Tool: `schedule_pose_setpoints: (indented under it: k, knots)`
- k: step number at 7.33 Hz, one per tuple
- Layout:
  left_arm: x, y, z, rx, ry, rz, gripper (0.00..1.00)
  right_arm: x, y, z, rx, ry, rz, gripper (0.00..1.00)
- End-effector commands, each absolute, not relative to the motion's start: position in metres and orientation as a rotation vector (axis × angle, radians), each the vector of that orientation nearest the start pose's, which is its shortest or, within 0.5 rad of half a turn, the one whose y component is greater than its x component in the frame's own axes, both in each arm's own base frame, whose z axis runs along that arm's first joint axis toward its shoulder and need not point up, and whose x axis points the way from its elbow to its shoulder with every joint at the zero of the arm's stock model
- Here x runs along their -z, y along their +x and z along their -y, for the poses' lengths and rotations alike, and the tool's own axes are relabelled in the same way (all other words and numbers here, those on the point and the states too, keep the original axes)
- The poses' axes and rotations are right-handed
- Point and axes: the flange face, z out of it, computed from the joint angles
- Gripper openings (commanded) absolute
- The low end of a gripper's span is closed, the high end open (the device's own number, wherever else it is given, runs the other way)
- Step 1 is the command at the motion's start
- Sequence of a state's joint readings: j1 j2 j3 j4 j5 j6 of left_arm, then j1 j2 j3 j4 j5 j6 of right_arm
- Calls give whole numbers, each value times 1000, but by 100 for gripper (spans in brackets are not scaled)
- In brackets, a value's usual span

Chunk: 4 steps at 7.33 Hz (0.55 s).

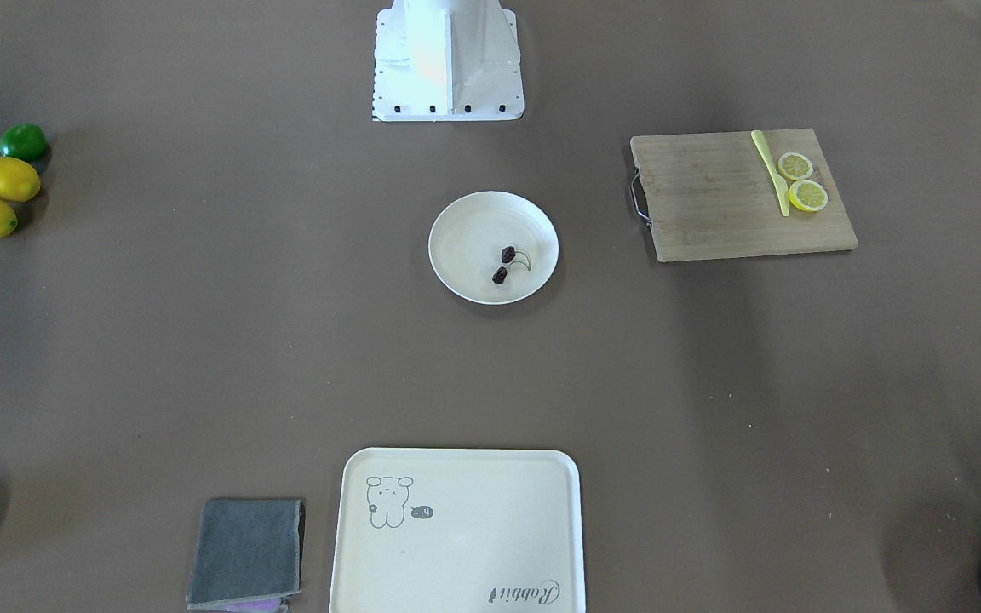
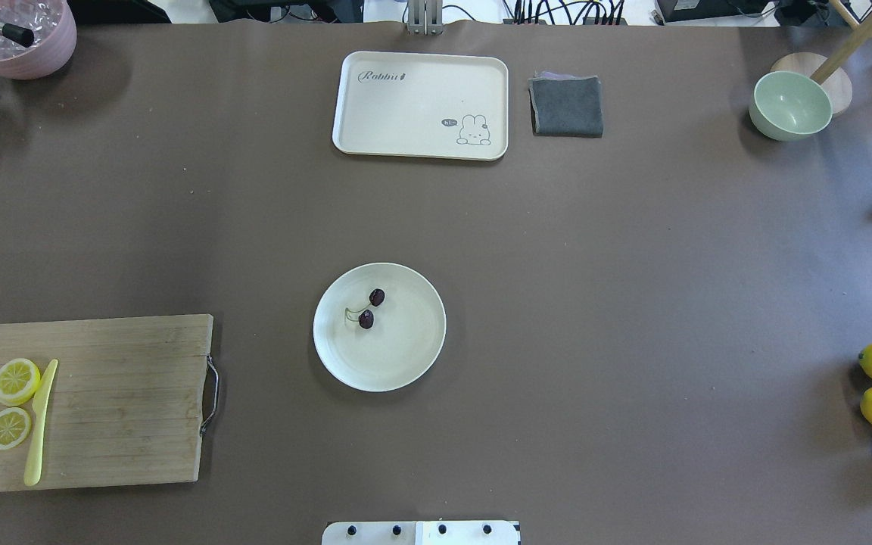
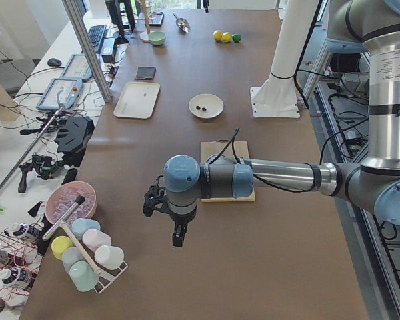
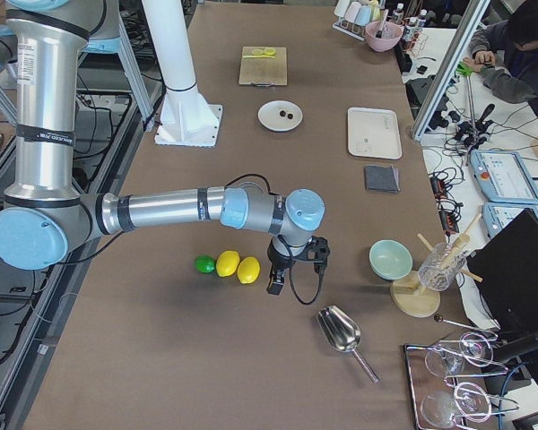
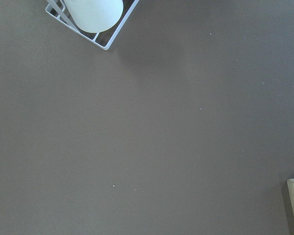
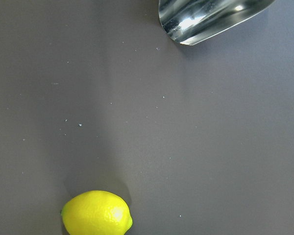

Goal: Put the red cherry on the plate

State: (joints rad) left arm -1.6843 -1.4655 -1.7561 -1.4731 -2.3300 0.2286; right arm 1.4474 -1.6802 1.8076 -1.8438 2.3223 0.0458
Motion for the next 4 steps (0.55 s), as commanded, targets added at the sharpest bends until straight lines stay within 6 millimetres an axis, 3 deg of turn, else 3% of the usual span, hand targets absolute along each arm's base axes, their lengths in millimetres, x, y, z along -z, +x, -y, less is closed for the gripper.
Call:
schedule_pose_setpoints:
  k: [1,4]
  knots:
    - [-628,-115,434,-102,112,-752,98,-623,9,433,22,-208,739,100]
    - [-624,-114,435,-107,121,-756,98,-623,9,433,23,-209,741,100]
